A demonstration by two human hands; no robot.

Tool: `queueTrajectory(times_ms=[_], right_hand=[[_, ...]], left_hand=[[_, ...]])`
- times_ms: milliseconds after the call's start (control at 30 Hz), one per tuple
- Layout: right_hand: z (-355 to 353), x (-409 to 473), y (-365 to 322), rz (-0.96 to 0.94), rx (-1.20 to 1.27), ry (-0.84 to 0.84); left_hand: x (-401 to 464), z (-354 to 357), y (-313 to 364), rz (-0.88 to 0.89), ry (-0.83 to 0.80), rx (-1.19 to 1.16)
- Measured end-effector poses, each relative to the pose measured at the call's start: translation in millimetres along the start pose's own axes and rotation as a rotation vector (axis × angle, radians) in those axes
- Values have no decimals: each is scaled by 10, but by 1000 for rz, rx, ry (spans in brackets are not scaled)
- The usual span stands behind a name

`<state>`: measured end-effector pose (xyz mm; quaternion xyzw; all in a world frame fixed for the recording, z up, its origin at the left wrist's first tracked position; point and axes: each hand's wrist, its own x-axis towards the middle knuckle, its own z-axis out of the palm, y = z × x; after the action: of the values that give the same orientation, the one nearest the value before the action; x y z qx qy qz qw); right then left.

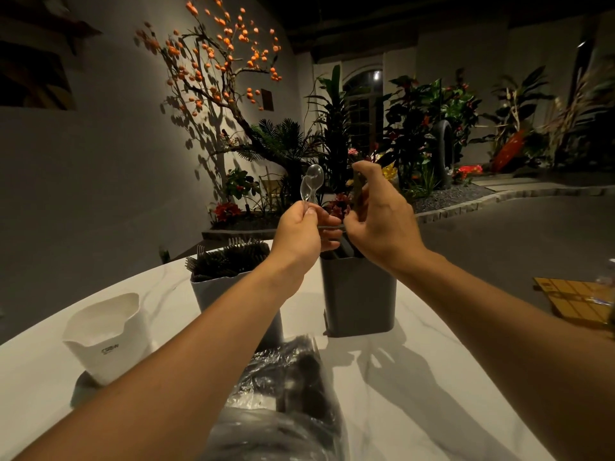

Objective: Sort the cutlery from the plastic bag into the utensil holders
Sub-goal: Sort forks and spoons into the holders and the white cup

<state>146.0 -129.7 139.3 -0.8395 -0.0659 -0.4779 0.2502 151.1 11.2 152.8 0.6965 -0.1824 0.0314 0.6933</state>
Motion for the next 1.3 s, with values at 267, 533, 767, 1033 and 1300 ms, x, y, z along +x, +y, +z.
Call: queueTrajectory(times_ms=[267,533,767,1033,1300], right_hand=[[-66,89,-65,82,-12,-71],[-43,-18,-145,202,-132,-341],[-240,142,-636,276,579,-325],[-81,41,-1165,218,641,-338],[252,-86,-1821,187,585,-441]], left_hand=[[-201,-165,95,10,33,41],[-239,-196,63,-20,8,86],[-375,-255,181,-22,-73,124],[-681,-731,232,-4,-56,151],[-954,-1440,227,8,55,220]])
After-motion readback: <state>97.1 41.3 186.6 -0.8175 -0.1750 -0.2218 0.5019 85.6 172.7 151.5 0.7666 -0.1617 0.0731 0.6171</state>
